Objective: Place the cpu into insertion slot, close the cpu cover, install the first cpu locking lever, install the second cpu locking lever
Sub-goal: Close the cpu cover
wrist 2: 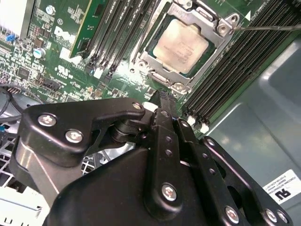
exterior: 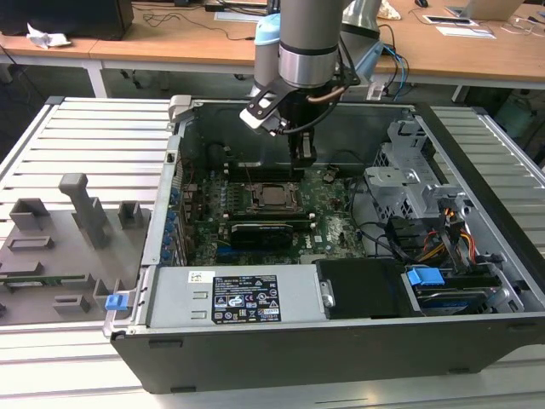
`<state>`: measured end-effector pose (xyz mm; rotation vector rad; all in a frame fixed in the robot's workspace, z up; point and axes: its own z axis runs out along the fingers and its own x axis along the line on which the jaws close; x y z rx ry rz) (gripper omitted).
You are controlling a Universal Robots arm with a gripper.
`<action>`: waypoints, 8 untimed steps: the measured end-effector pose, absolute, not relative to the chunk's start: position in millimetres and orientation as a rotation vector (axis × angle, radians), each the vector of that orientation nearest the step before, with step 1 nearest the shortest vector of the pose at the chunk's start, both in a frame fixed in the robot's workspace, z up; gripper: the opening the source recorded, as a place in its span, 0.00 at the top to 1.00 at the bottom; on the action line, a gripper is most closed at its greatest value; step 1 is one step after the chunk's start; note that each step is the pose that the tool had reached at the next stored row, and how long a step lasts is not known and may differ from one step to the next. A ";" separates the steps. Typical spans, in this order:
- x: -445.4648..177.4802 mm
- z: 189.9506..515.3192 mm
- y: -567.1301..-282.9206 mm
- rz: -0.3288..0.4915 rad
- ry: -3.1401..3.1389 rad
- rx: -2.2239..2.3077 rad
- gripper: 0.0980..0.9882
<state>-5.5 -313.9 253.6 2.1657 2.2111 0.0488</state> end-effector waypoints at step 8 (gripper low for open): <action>-14.0 252.6 -313.9 0.049 2.211 2.166 0.99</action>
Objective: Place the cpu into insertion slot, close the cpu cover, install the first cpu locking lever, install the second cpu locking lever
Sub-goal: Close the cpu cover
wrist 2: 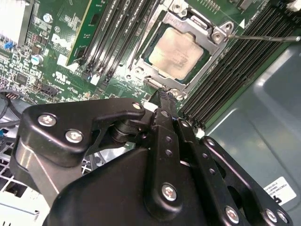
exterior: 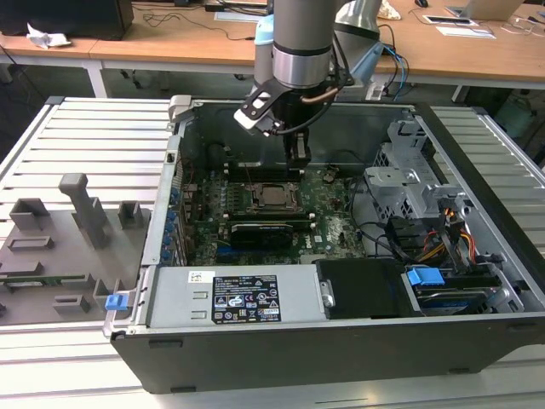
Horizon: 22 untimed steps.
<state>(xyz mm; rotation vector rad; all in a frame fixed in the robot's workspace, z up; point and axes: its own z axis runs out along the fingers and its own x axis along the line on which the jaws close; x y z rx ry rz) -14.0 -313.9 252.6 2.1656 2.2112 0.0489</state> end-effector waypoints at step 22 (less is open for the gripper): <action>-40.9 230.9 -313.9 0.049 2.211 2.165 0.99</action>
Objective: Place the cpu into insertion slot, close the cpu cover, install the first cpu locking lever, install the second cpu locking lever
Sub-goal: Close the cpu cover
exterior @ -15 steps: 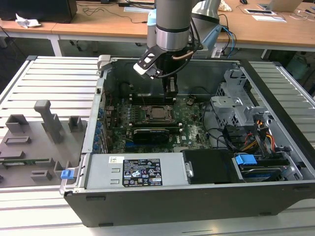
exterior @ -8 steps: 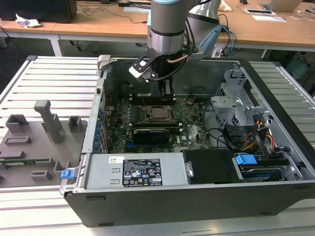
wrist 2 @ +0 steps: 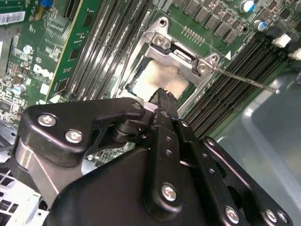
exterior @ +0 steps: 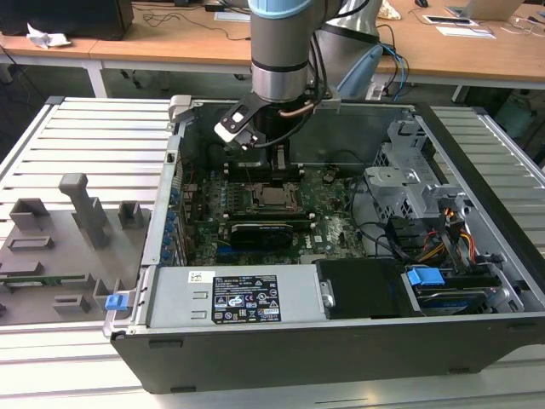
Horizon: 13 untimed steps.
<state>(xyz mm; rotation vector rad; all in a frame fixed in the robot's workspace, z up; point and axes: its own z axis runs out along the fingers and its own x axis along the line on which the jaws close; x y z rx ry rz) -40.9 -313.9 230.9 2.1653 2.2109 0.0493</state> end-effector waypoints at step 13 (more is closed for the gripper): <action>-57.3 222.2 -313.9 0.050 2.214 2.162 0.99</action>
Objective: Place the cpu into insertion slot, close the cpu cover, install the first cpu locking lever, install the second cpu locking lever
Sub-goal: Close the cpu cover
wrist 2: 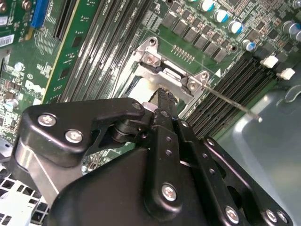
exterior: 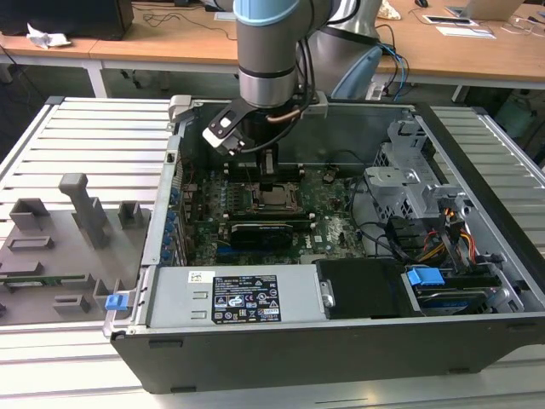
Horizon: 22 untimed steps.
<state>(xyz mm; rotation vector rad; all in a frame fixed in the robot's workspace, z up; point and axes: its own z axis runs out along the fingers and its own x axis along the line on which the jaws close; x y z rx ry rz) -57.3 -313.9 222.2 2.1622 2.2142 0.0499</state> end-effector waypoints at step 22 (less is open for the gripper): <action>-49.0 211.0 -313.9 0.051 2.218 2.160 0.99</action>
